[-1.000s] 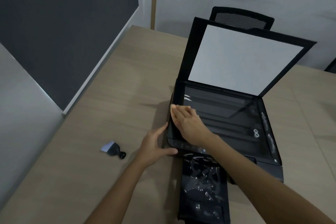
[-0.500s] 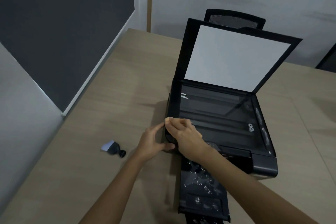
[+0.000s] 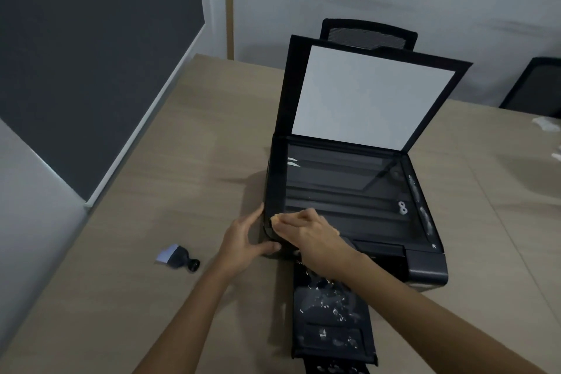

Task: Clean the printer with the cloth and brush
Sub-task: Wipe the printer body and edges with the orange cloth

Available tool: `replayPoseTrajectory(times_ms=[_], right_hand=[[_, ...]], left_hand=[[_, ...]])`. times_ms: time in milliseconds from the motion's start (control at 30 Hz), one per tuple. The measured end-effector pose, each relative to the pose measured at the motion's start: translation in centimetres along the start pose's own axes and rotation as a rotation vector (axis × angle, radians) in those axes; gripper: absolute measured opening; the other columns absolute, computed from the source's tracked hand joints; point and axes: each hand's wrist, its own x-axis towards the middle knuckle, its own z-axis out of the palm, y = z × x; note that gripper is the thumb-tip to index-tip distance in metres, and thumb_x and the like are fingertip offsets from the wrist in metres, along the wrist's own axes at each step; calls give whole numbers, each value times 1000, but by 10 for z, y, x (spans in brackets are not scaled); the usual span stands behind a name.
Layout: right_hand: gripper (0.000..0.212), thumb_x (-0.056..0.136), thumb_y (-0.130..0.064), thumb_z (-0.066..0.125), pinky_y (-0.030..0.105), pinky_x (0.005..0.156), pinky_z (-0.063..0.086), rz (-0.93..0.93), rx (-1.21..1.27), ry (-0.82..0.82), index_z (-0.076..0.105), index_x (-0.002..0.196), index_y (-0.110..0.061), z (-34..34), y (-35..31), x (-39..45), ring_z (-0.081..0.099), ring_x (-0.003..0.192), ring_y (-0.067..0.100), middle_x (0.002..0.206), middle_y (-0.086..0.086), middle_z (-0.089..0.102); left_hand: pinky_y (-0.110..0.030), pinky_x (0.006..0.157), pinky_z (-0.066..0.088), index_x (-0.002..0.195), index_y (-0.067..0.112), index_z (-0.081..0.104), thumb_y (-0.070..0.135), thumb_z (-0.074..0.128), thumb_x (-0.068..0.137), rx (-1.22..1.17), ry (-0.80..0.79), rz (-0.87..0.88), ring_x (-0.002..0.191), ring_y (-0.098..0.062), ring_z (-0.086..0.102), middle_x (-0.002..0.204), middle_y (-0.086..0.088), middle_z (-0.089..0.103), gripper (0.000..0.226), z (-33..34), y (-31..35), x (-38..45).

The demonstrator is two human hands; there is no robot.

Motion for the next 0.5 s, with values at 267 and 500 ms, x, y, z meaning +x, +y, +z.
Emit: replayPoseTrajectory(times_ms=[267,500], right_hand=[[73,82,1,46,40,93,42,29,62,131,28,146,-28,27,2,-18,37,121,25,152,-11,32],[86,65,19,57,33,97,39,368,86,299,43,139,-21,30,40,-83,49,119,27,140,-5,51]], left_hand=[[-38,109,42,144,27,40,62,76,50,77,2,39,128,-15,50,139,-1,56,107,-1,-3,0],[-34,111,35,145,32,37,60,78,58,50,9,44,134,-12,42,144,3,49,101,1,-6,-3]])
